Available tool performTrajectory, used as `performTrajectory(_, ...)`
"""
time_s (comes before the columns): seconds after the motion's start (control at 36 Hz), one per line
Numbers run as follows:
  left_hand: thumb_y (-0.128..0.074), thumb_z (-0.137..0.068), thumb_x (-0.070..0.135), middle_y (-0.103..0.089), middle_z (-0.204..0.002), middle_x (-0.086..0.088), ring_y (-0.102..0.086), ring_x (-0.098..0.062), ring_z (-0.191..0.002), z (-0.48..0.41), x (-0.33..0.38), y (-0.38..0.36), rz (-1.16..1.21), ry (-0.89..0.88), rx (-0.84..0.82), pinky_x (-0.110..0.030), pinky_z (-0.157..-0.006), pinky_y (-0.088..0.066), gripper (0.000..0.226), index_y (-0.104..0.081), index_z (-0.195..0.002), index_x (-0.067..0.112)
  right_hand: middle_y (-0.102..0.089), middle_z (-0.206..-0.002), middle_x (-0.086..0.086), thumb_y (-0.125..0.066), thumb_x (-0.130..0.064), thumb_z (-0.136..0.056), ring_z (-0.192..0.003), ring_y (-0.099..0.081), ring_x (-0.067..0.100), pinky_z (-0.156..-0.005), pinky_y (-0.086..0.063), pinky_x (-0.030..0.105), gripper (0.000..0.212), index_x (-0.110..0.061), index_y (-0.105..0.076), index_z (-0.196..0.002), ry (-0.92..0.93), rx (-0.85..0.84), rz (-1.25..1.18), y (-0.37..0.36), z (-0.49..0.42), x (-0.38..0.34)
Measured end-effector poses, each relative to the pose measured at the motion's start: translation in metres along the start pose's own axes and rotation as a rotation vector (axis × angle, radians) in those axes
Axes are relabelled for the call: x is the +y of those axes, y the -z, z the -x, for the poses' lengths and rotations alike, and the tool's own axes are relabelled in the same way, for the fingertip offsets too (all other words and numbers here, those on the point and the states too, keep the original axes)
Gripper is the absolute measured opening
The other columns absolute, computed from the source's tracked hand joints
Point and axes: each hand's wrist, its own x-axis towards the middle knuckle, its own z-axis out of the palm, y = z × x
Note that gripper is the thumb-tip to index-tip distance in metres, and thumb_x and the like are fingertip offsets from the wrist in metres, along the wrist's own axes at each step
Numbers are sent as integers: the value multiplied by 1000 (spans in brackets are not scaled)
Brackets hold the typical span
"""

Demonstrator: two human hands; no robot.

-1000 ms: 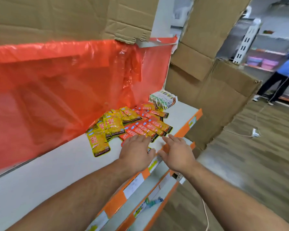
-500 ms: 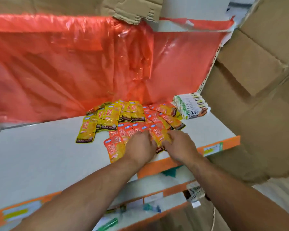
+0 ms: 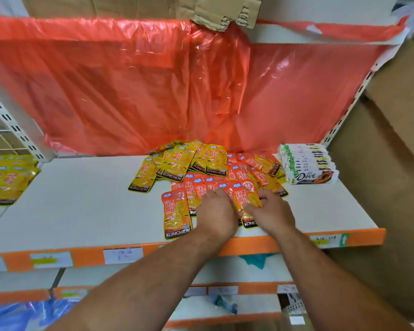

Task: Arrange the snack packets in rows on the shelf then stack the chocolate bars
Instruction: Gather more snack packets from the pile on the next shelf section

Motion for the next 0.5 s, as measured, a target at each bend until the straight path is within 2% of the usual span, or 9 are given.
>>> performTrajectory(0.14,-70,-84,35,-55,-121,-11,-53,-30,-114,1,5,0,3,40,14,-44,-90,-49,51,-47,-121,9,-67,-115,1,-76,-50,-79,-108,-61,27,-89,-50,38,44,-26,-59,-111,-6,-17,3,1,-2,3)
performTrajectory(0.25,-65,-86,29,-52,-122,-12,-52,-31,-114,5,7,-3,15,53,38,-46,-89,-49,45,-45,-121,10,-60,-100,-3,-78,-51,-77,-104,-61,26,-88,-50,37,41,-31,-48,-97,-26,-20,-7,1,-4,5)
performTrajectory(0.33,-63,-87,27,-49,-124,-13,-49,-32,-115,9,7,-5,23,49,61,-47,-89,-48,45,-42,-123,10,-55,-95,-7,-78,-52,-76,-100,-61,25,-87,-51,38,42,-31,-48,-96,-35,-23,-13,0,-6,7)
performTrajectory(0.5,-61,-88,25,-47,-125,-12,-47,-31,-117,7,7,-7,32,69,49,-47,-89,-45,44,-40,-124,12,-59,-97,-6,-80,-52,-74,-93,-61,23,-83,-52,38,46,-29,-50,-100,-49,-14,-29,-1,-7,8)
